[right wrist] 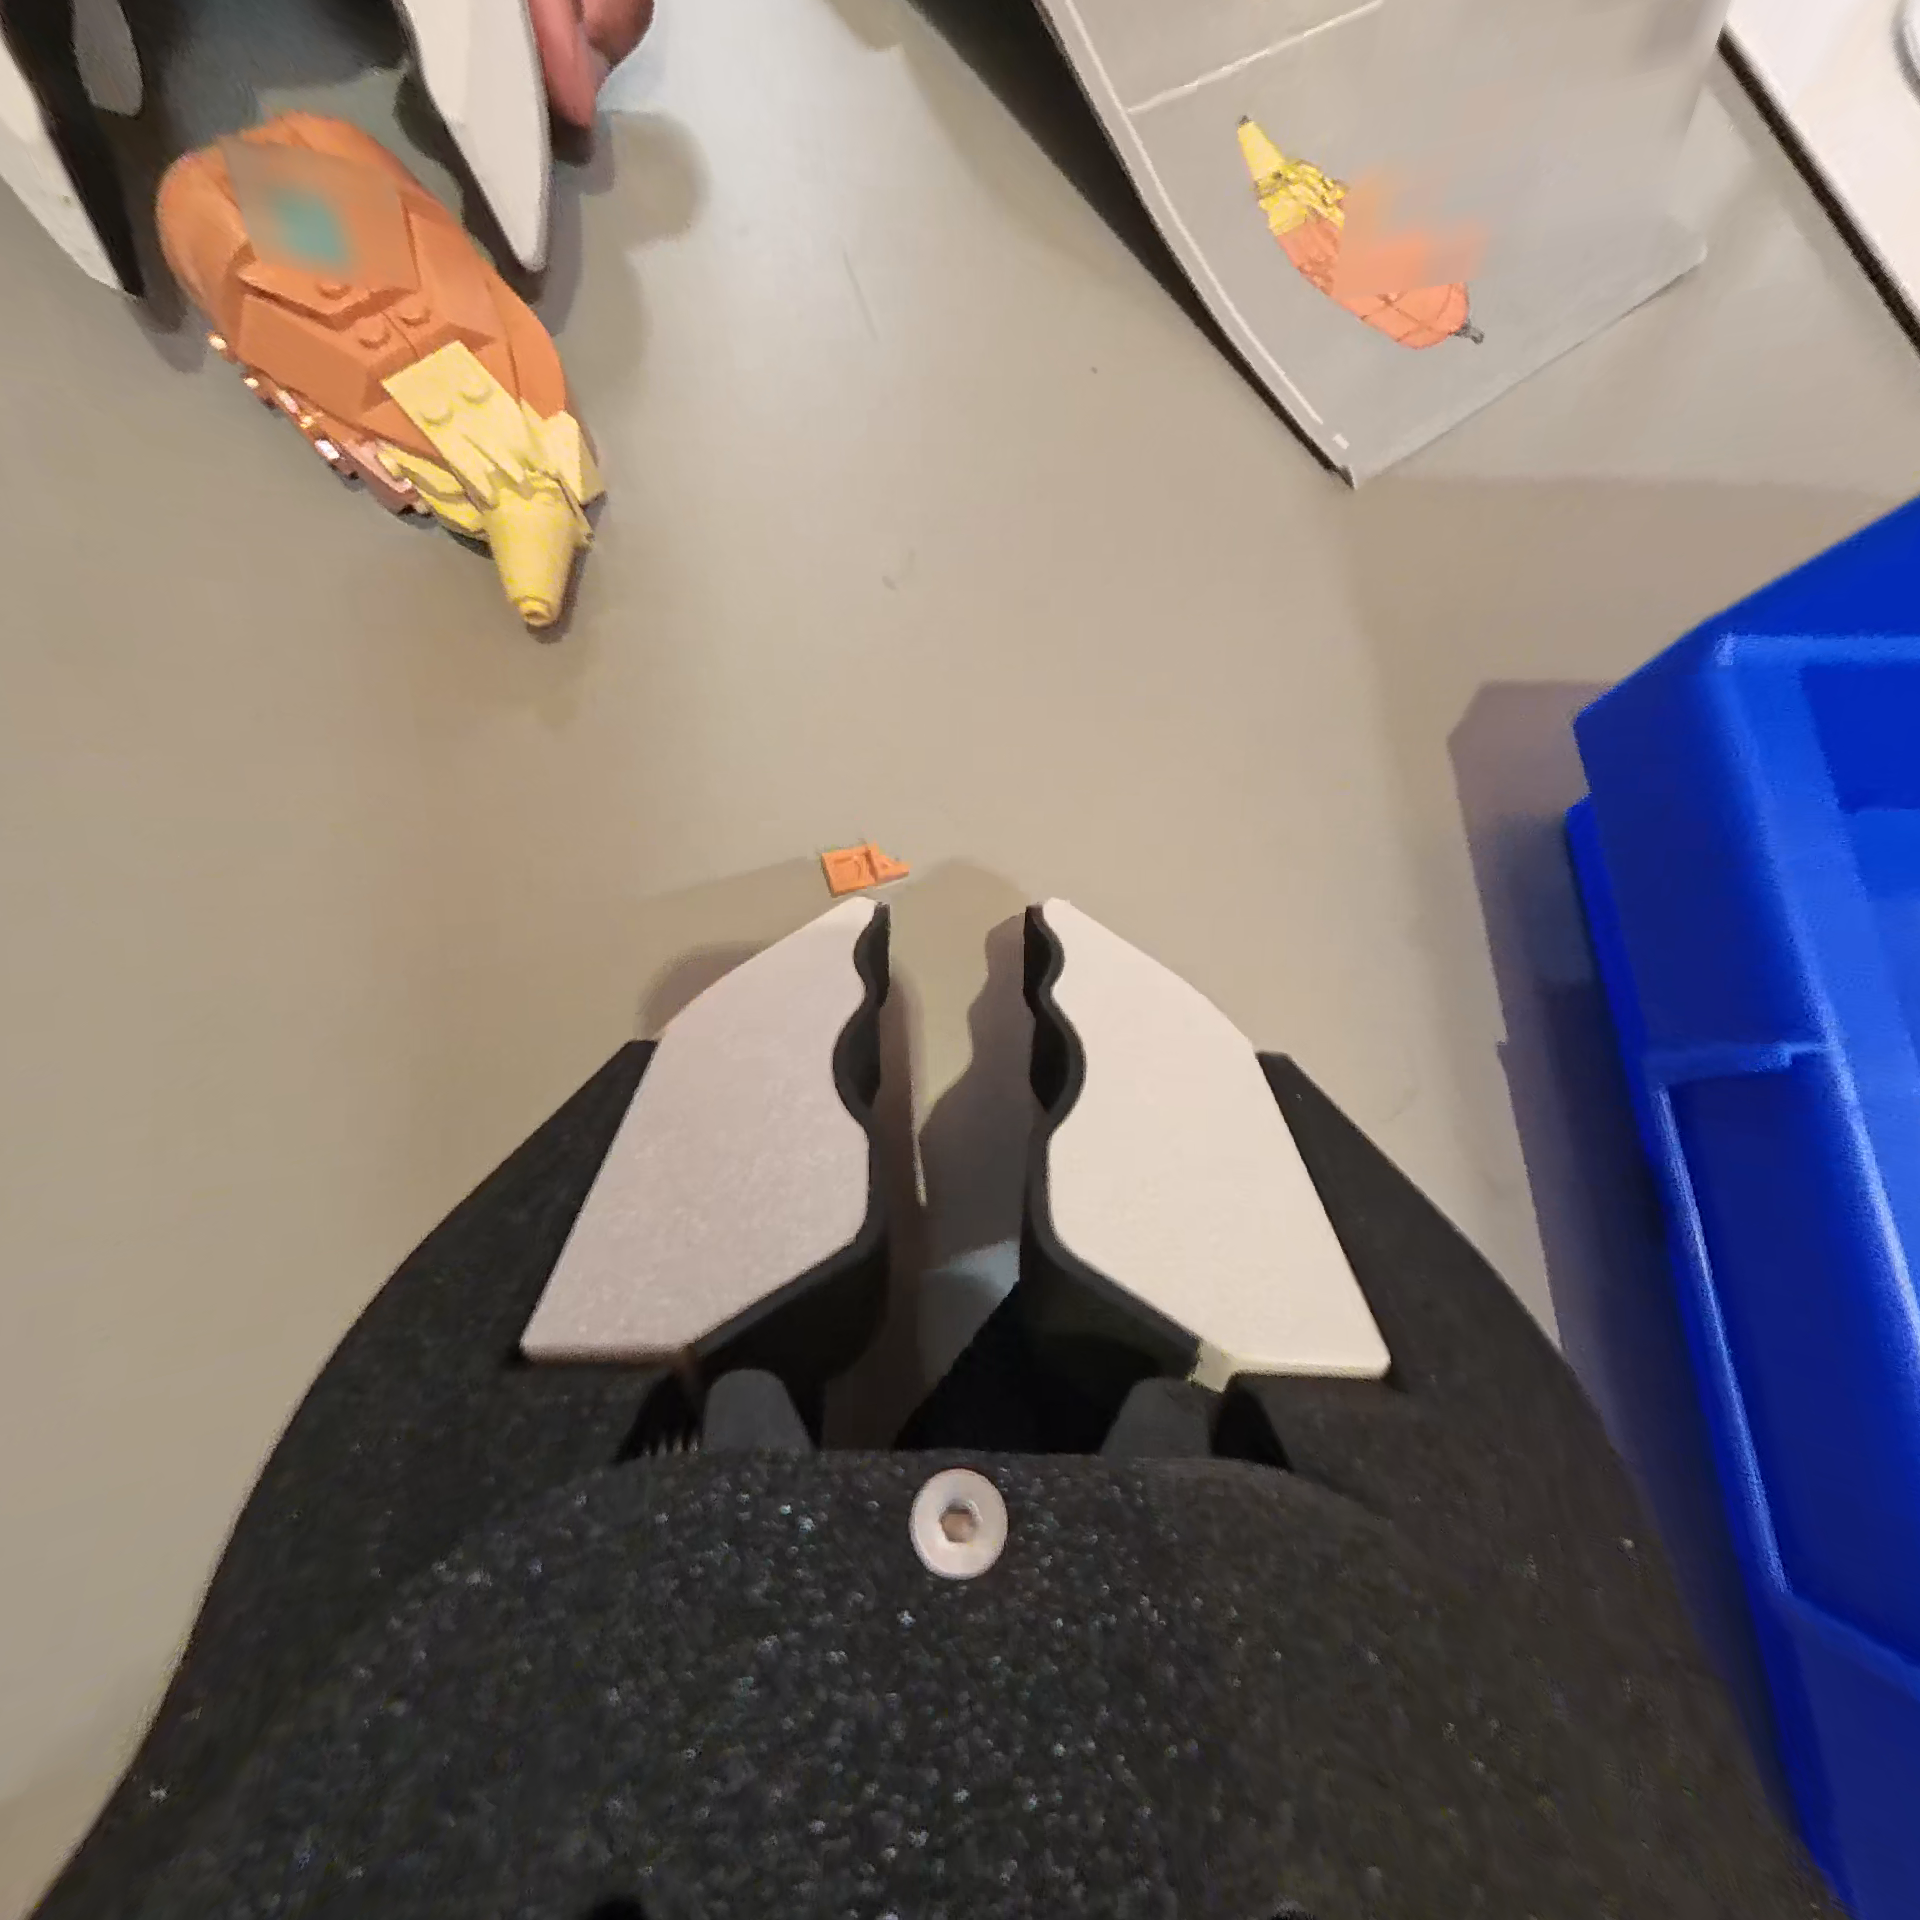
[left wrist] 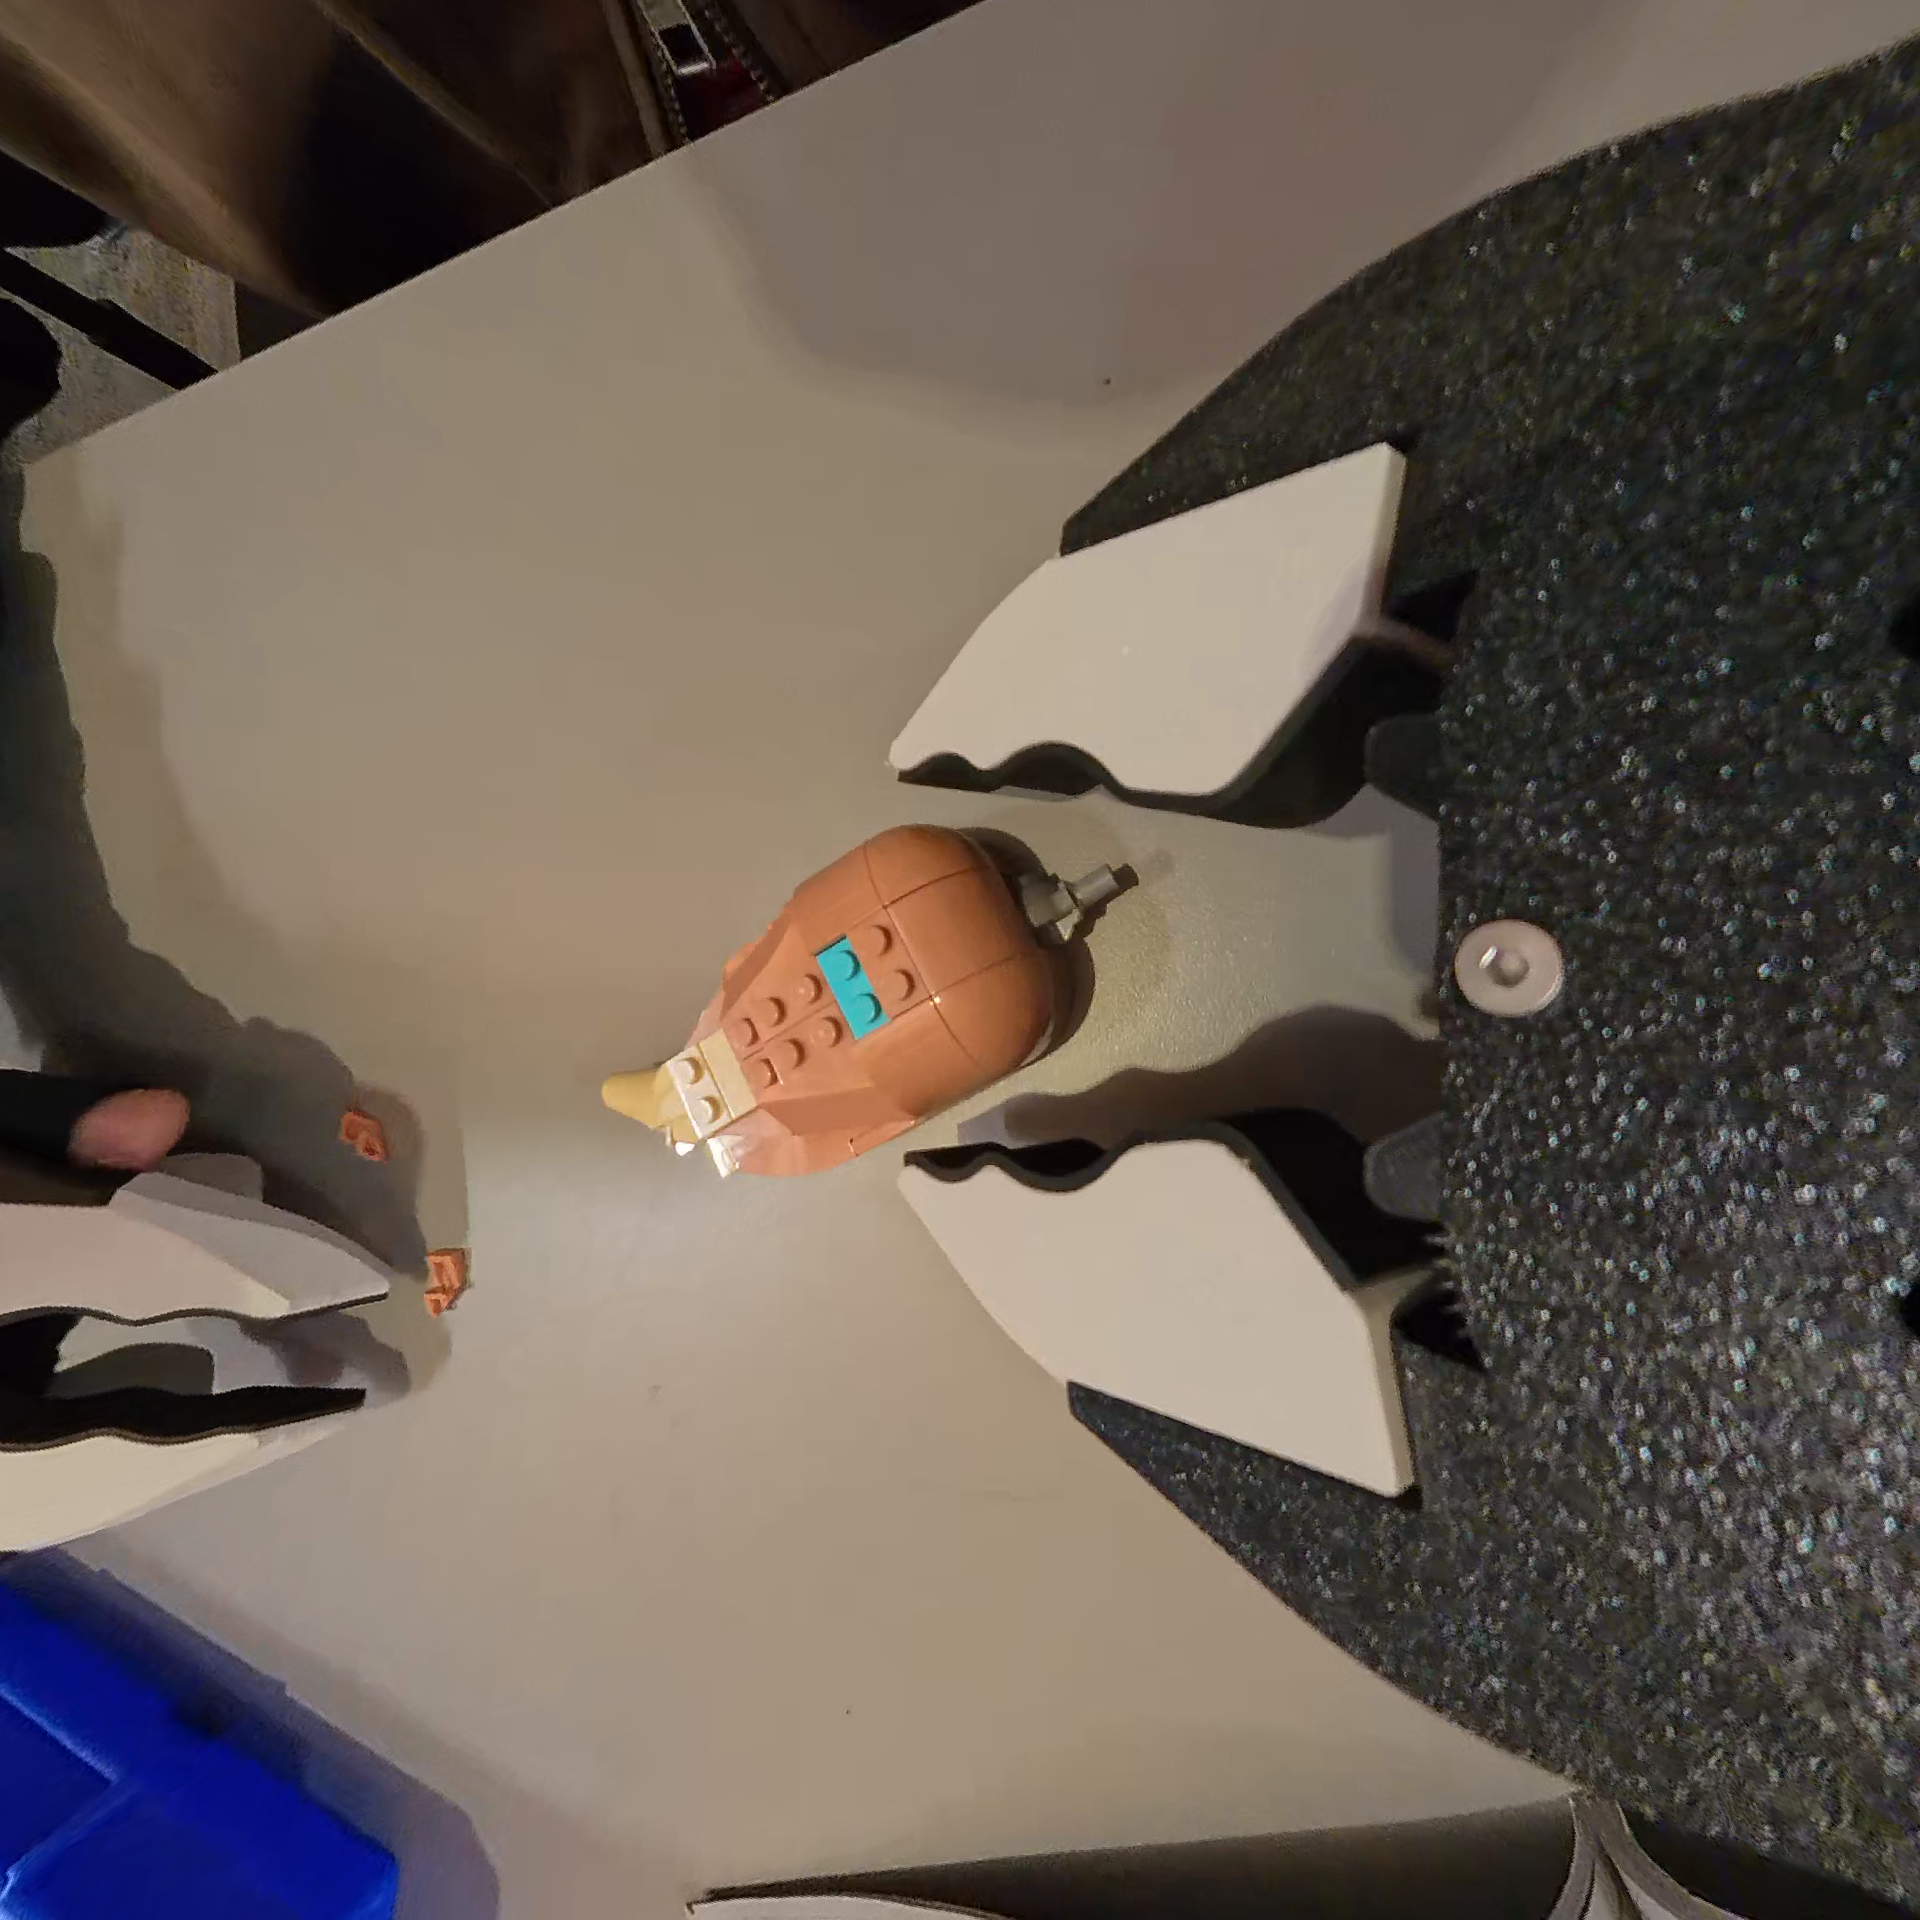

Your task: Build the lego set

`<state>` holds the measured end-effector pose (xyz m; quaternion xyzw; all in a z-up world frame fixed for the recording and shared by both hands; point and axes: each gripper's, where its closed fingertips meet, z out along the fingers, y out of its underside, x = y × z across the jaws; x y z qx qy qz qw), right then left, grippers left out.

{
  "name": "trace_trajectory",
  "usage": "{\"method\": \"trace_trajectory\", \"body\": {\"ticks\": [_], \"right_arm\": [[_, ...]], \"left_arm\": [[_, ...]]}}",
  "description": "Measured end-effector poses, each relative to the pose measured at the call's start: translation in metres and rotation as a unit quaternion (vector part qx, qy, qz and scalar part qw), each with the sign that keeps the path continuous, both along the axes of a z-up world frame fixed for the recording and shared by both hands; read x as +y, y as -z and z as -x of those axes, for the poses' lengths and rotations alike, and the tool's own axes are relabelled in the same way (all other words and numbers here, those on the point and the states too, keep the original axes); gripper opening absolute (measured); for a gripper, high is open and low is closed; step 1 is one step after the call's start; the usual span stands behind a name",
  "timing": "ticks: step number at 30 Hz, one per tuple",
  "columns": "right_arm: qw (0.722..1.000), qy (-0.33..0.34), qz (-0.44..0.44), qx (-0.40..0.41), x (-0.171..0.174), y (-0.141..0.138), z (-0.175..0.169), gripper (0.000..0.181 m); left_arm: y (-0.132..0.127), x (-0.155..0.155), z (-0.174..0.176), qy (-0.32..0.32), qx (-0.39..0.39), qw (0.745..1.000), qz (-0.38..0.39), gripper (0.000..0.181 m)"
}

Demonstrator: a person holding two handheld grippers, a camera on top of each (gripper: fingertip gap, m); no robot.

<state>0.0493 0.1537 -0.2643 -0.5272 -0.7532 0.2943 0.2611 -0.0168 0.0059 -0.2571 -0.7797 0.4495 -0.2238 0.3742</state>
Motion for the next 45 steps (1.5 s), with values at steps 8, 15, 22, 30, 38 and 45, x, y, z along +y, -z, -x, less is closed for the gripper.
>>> {"method": "trace_trajectory", "body": {"ticks": [8, 15, 22, 30, 38, 45], "right_arm": [[0.999, -0.039, -0.003, -0.017, -0.014, 0.004, 0.004, 0.025], [0.998, -0.054, -0.014, -0.019, -0.022, 0.006, 0.007, 0.013], [0.995, -0.081, -0.045, 0.029, -0.033, -0.007, 0.015, 0.005], [0.937, -0.174, -0.111, 0.282, -0.08, -0.09, 0.047, 0.005], [0.882, -0.24, -0.122, 0.387, -0.126, -0.129, 0.077, 0.005], [0.865, -0.255, -0.128, 0.414, -0.14, -0.137, 0.079, 0.005]], "left_arm": [[-0.003, 0.001, 0.0, -0.004, -0.004, 1.0, -0.003, 0.065], [-0.006, 0.003, 0.002, -0.013, -0.007, 1.0, -0.005, 0.064], [-0.016, 0.01, 0.005, -0.035, -0.02, 0.999, -0.026, 0.061], [-0.072, 0.032, 0.008, -0.101, -0.213, 0.971, -0.035, 0.057], [-0.113, 0.025, 0.01, -0.074, -0.436, 0.895, 0.055, 0.042], [-0.125, 0.013, 0.006, -0.018, -0.499, 0.861, 0.098, 0.031]]}}
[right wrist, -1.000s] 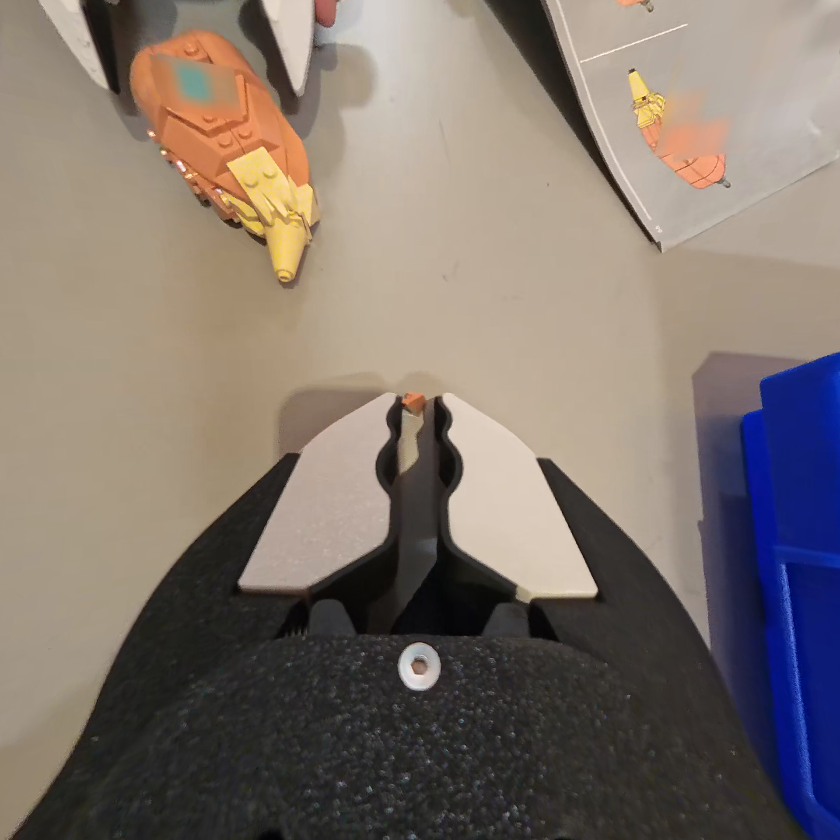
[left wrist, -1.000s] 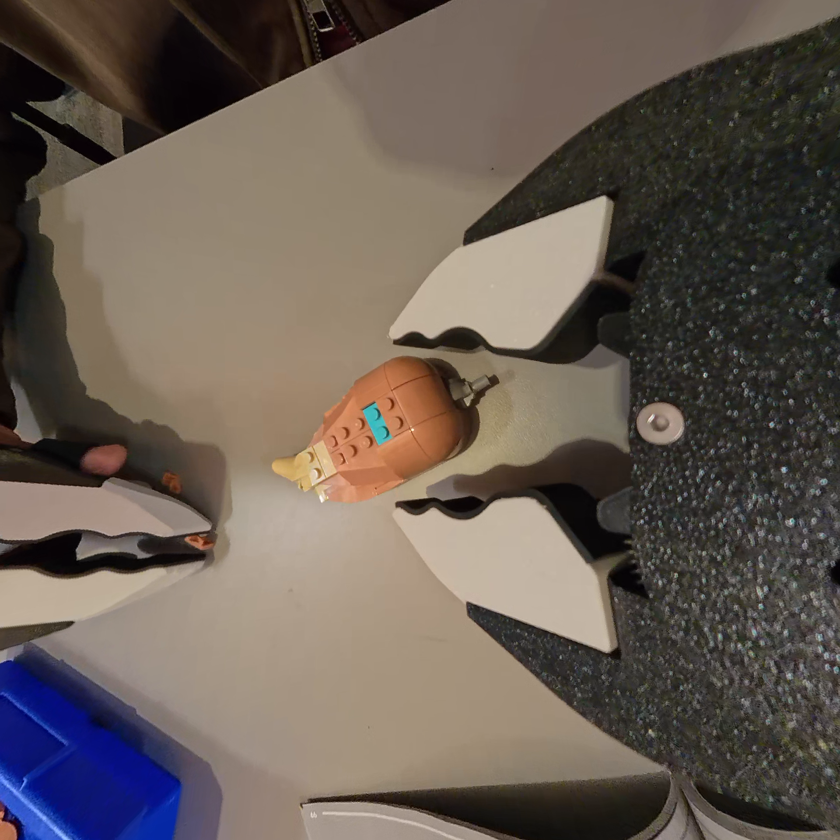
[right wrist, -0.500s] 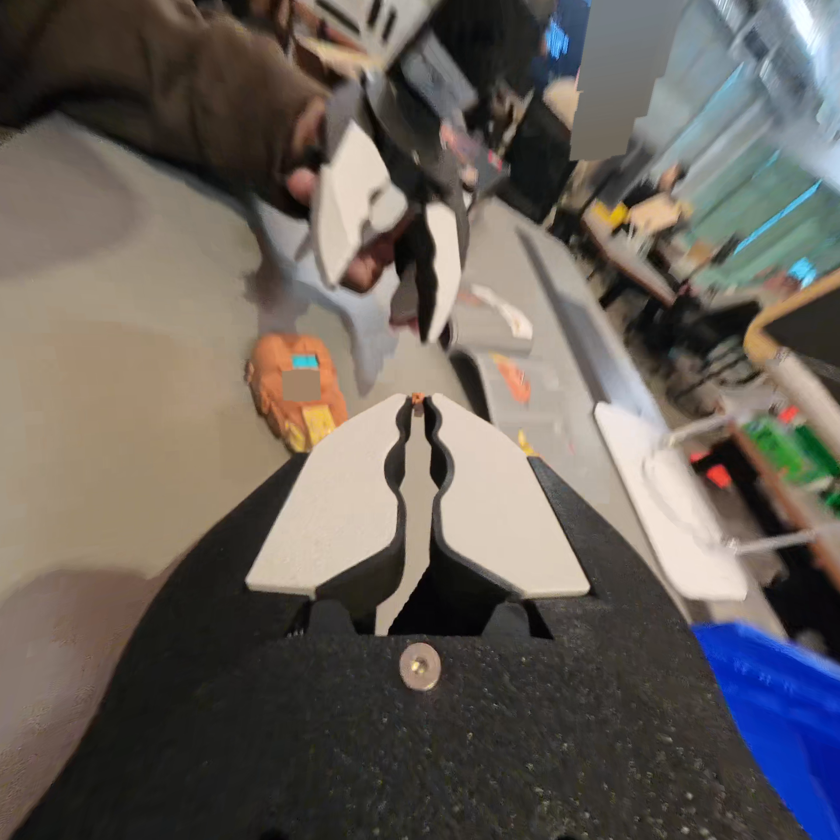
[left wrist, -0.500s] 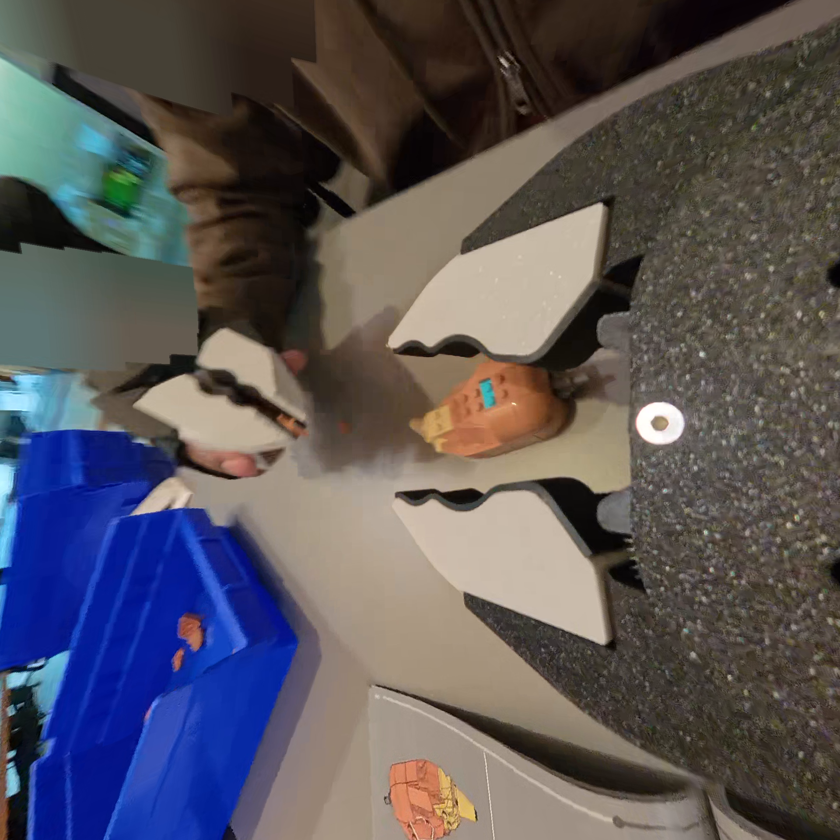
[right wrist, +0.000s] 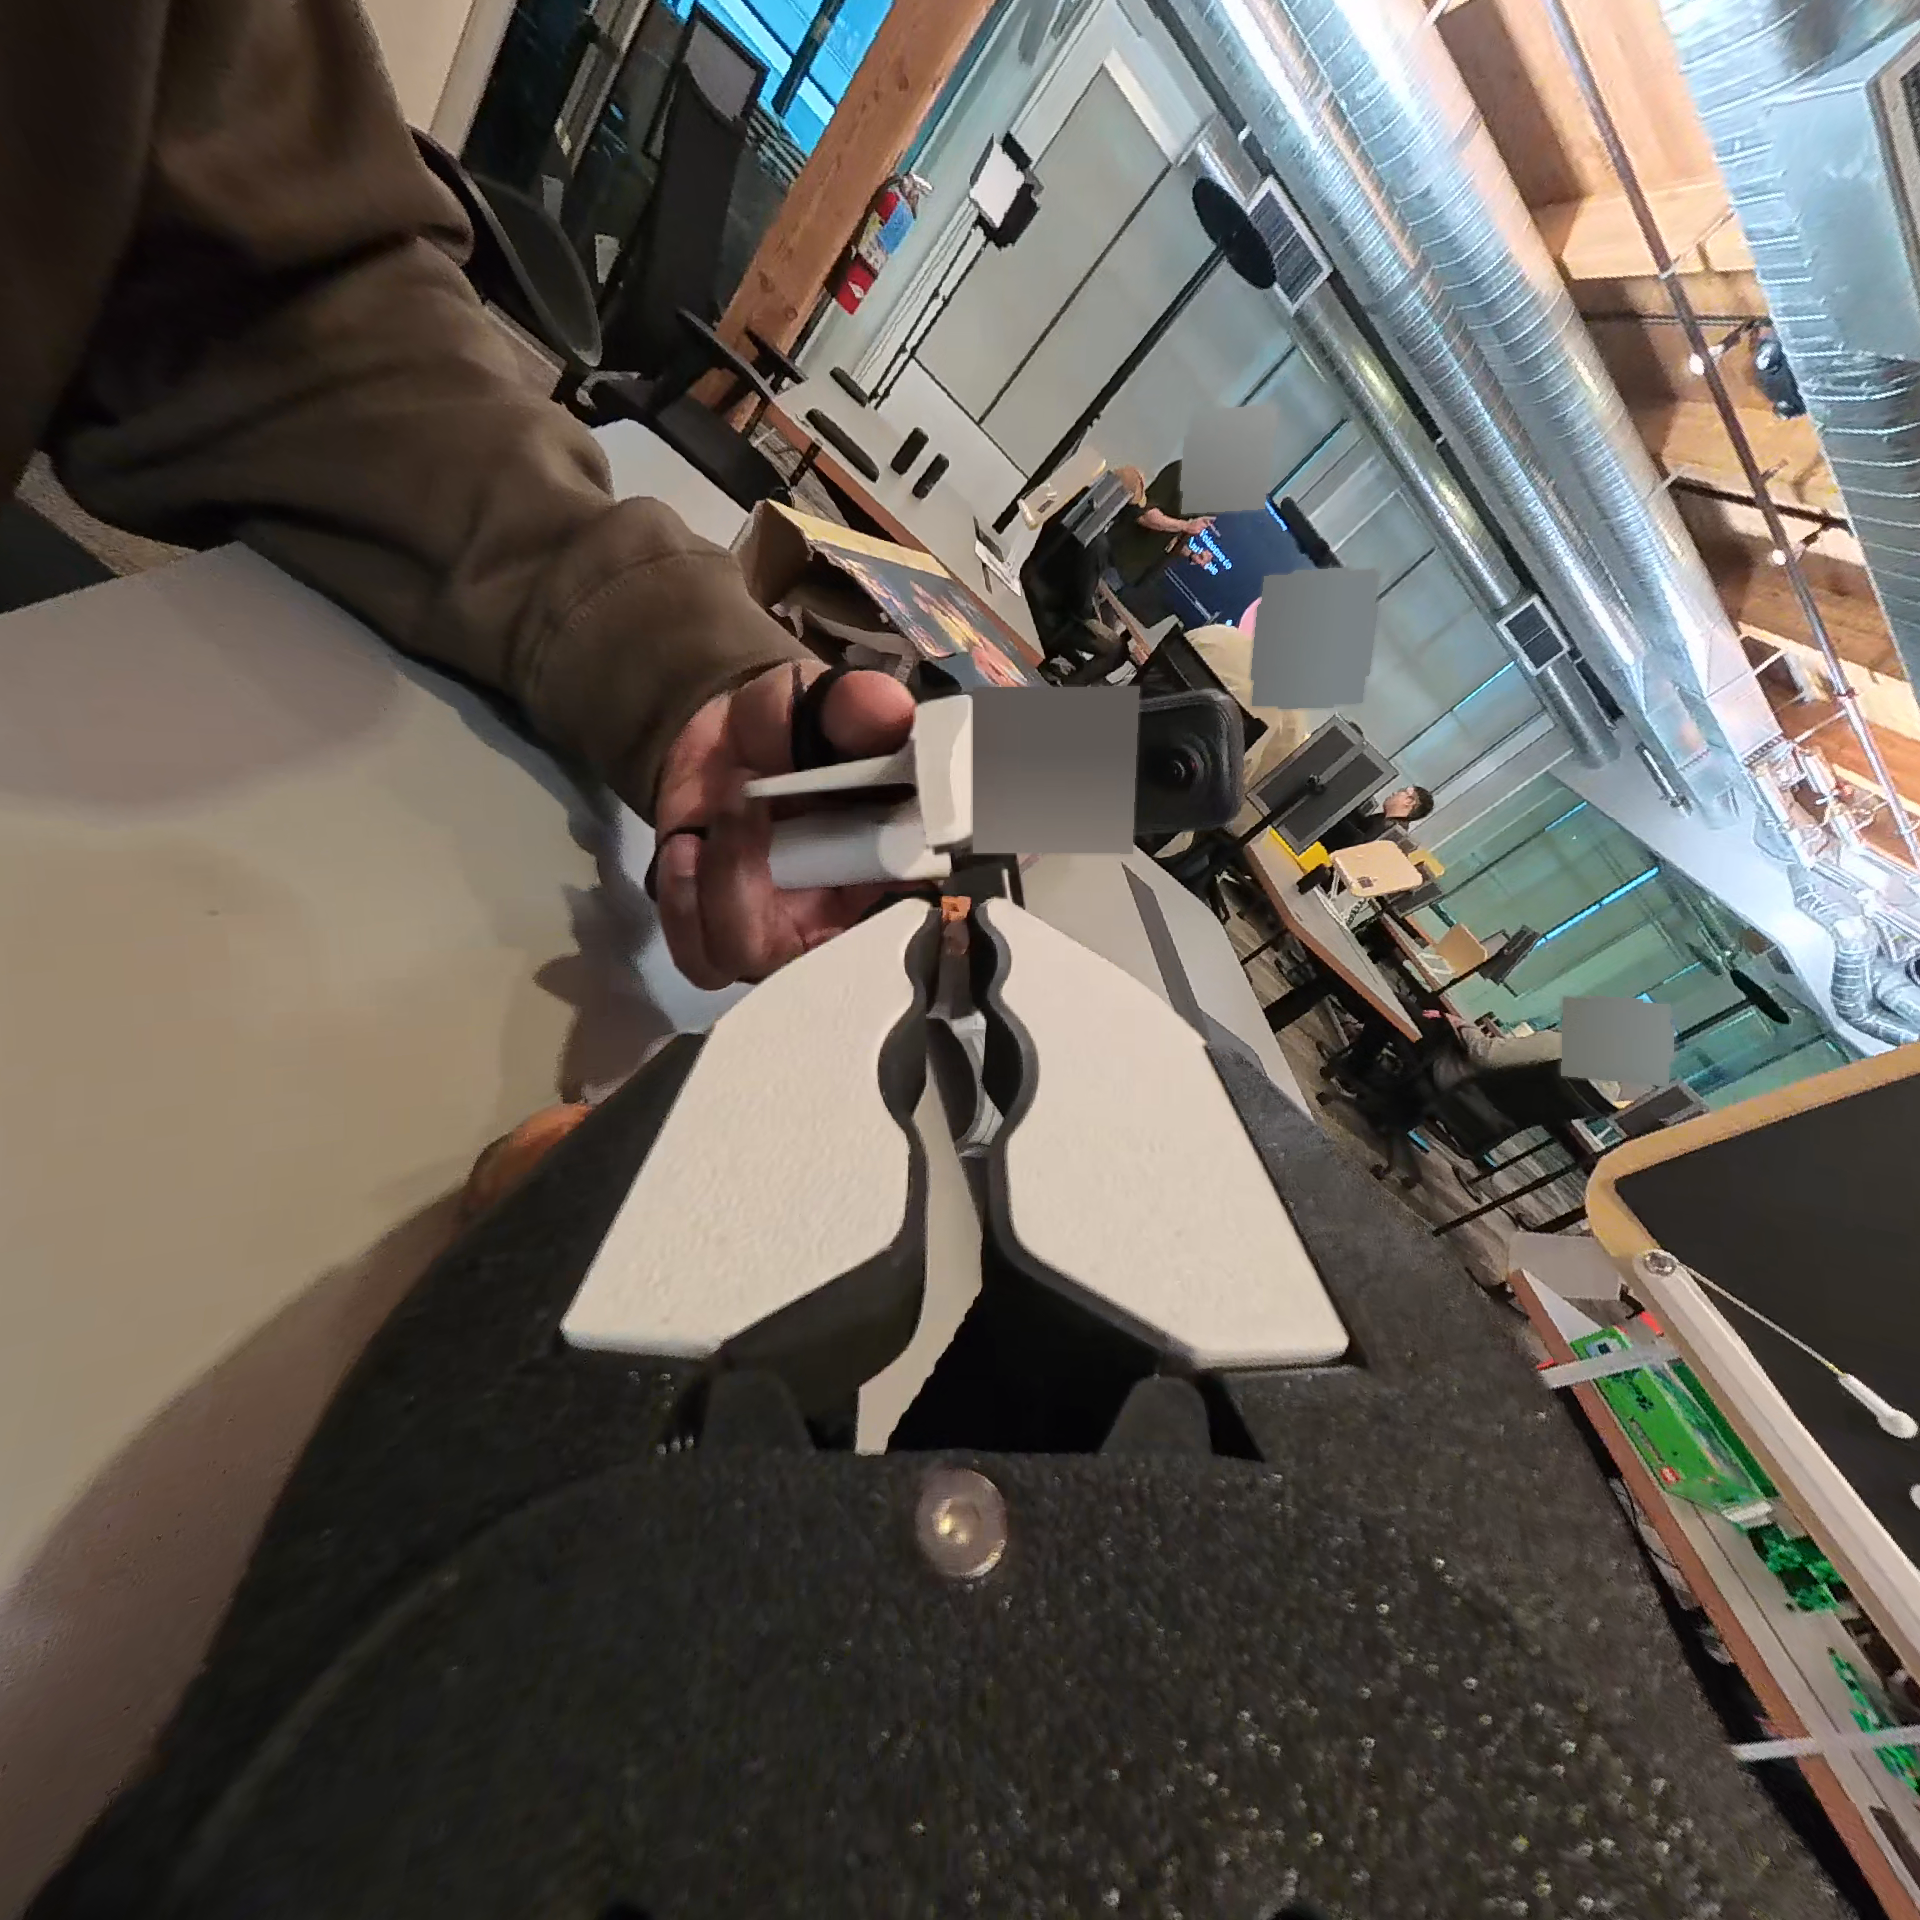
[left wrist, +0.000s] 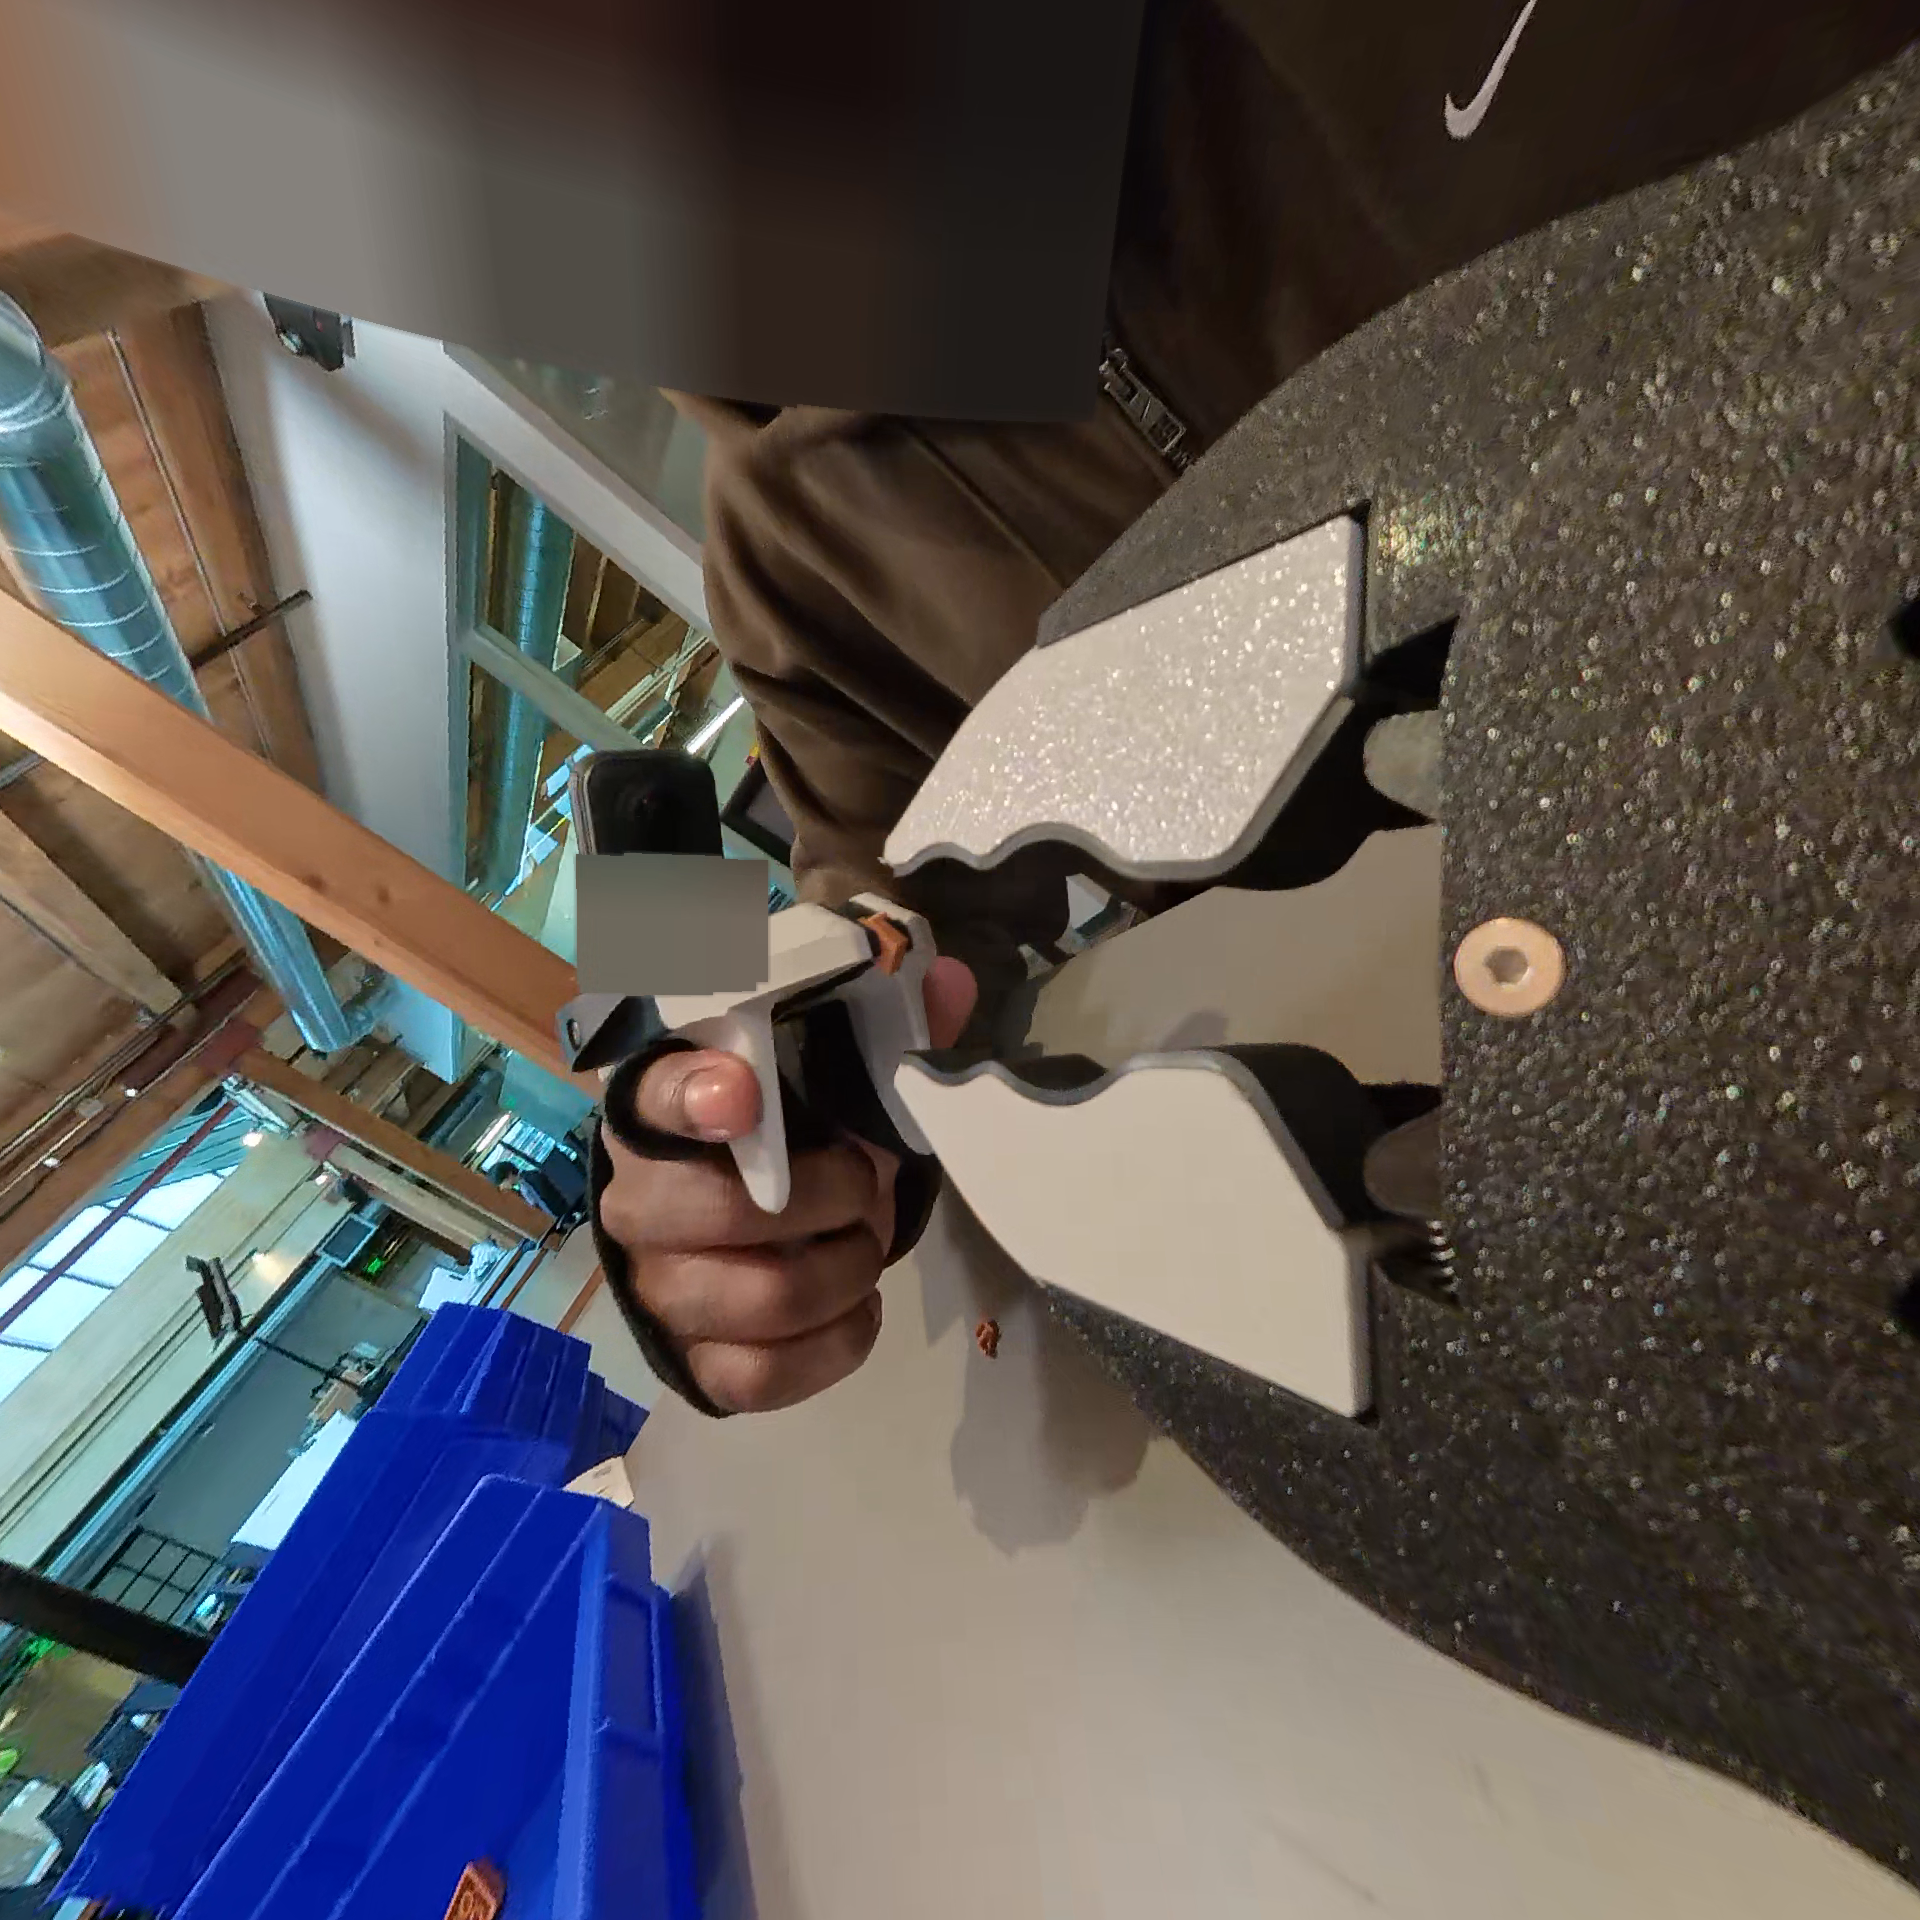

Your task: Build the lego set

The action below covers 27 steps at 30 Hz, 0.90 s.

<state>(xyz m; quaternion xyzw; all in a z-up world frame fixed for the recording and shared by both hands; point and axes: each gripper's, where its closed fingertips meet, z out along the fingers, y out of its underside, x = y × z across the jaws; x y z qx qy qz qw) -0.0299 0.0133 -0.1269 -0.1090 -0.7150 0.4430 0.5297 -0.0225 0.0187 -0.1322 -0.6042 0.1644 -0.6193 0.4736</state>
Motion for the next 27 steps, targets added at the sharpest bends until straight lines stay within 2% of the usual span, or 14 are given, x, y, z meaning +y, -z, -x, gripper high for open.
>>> {"method": "trace_trajectory", "body": {"ticks": [8, 13, 15, 17, 19, 22, 24, 27], "right_arm": [[1.0, 0.001, -0.01, -0.003, -0.002, 0.006, -0.001, 0.005], [1.0, 0.011, -0.006, -0.006, 0.002, 0.009, 0.001, 0.005], [0.999, 0.029, -0.004, -0.014, 0.008, 0.013, 0.004, 0.015], [0.999, 0.034, 0.002, -0.018, 0.01, 0.014, 0.002, 0.016], [0.998, 0.053, 0.007, -0.031, 0.015, 0.016, 0.003, 0.022], [0.993, 0.073, 0.029, -0.089, 0.017, 0.026, -0.001, 0.026], [0.985, 0.088, 0.059, -0.137, 0.017, 0.034, -0.004, 0.023], [0.967, 0.094, 0.107, -0.212, 0.014, 0.048, -0.011, 0.022]], "left_arm": [[0.0, -0.001, -0.008, 0.014, -0.01, 1.0, -0.001, 0.011], [0.003, 0.002, -0.006, -0.002, 0.0, 1.0, -0.005, 0.01], [0.003, 0.001, -0.006, -0.004, 0.0, 1.0, -0.007, 0.01], [0.004, 0.004, -0.005, -0.02, 0.012, 1.0, -0.012, 0.01], [0.009, 0.01, -0.002, -0.055, 0.045, 0.997, -0.019, 0.01], [0.024, 0.017, 0.0, -0.133, 0.157, 0.977, -0.059, 0.01], [0.03, 0.017, -0.001, -0.176, 0.228, 0.952, -0.101, 0.01], [0.03, 0.015, -0.004, -0.224, 0.293, 0.914, -0.167, 0.01]]}}
